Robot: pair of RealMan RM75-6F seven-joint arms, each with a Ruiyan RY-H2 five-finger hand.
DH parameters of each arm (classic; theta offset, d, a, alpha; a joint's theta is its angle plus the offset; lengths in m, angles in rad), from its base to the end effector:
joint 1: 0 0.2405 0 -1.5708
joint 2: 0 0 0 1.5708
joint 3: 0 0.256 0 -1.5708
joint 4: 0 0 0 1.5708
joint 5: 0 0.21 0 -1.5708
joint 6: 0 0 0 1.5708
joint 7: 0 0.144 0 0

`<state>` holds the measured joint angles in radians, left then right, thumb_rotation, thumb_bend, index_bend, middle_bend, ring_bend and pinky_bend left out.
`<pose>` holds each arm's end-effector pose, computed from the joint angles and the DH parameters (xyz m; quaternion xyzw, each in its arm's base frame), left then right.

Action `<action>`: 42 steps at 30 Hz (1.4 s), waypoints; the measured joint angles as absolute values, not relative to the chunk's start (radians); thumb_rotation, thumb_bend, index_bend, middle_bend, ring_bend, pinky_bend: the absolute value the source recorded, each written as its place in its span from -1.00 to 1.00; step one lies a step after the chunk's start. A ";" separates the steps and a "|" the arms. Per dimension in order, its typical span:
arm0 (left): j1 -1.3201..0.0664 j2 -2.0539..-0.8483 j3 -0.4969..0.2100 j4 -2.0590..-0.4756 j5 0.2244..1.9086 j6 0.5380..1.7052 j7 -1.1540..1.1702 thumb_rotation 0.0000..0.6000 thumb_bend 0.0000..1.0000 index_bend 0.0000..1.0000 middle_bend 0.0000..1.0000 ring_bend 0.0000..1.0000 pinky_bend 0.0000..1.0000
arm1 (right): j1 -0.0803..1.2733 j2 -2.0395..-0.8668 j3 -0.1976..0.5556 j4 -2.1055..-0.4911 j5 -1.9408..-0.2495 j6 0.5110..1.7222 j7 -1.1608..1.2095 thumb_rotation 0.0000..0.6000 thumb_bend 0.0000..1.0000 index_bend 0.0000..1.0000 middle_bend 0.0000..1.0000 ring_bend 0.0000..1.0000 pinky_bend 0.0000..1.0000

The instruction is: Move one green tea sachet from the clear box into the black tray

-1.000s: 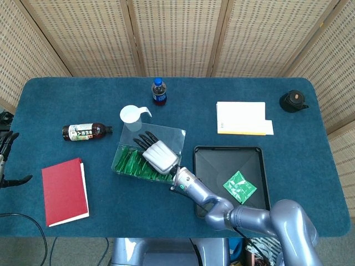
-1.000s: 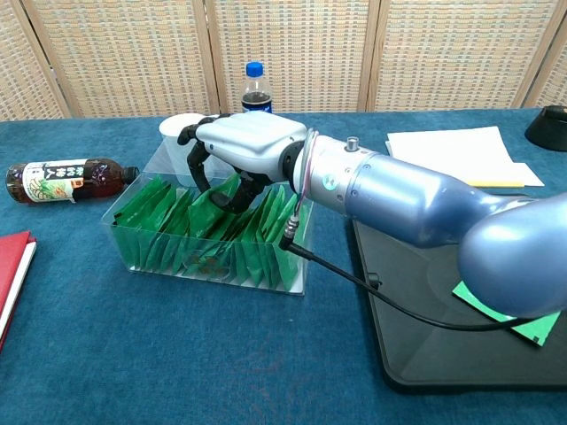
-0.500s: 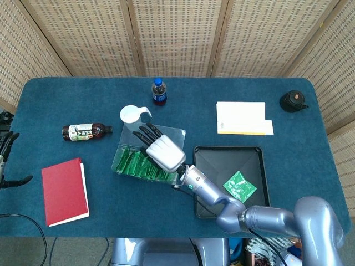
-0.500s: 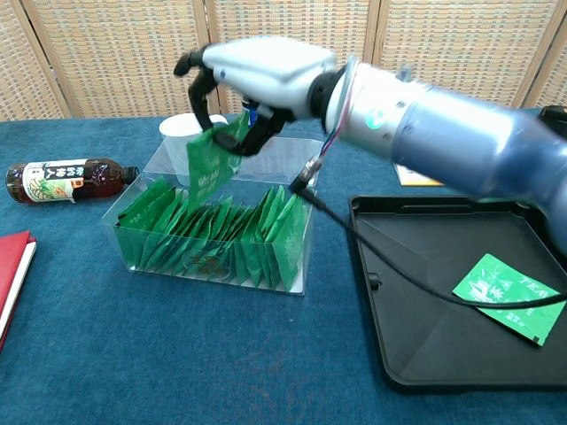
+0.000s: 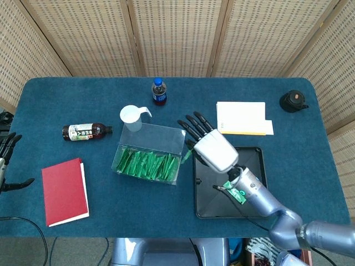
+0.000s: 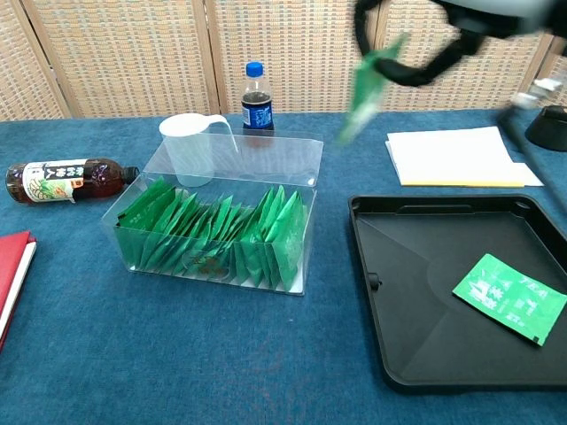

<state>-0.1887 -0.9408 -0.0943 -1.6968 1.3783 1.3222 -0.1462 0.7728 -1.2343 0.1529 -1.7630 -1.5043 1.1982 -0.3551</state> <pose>-0.3045 0.2207 0.2006 -0.5819 -0.4332 -0.3878 0.5686 -0.0809 -0.3188 0.0887 0.7657 -0.1434 0.4876 0.3942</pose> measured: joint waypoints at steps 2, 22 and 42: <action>-0.185 -0.939 -0.093 -1.698 1.382 1.328 -0.149 1.00 -0.84 -1.00 -1.00 -1.00 -1.00 | 0.735 -1.206 0.110 -1.761 -1.543 1.221 -0.329 1.00 0.29 0.26 -0.64 -1.00 -0.94; -0.187 -0.945 -0.087 -1.700 1.383 1.325 -0.124 1.00 -0.84 -1.00 -1.00 -1.00 -1.00 | 0.539 -1.201 -0.071 -1.527 -1.730 1.333 -0.179 1.00 -0.74 -1.00 -1.00 -1.00 -0.98; -0.139 -1.006 -0.061 -1.672 1.458 1.438 -0.082 1.00 -0.84 -1.00 -1.00 -1.00 -1.00 | 0.209 -1.170 -0.059 -1.560 -1.579 1.647 -0.098 1.00 -1.00 -1.00 -1.00 -1.00 -1.00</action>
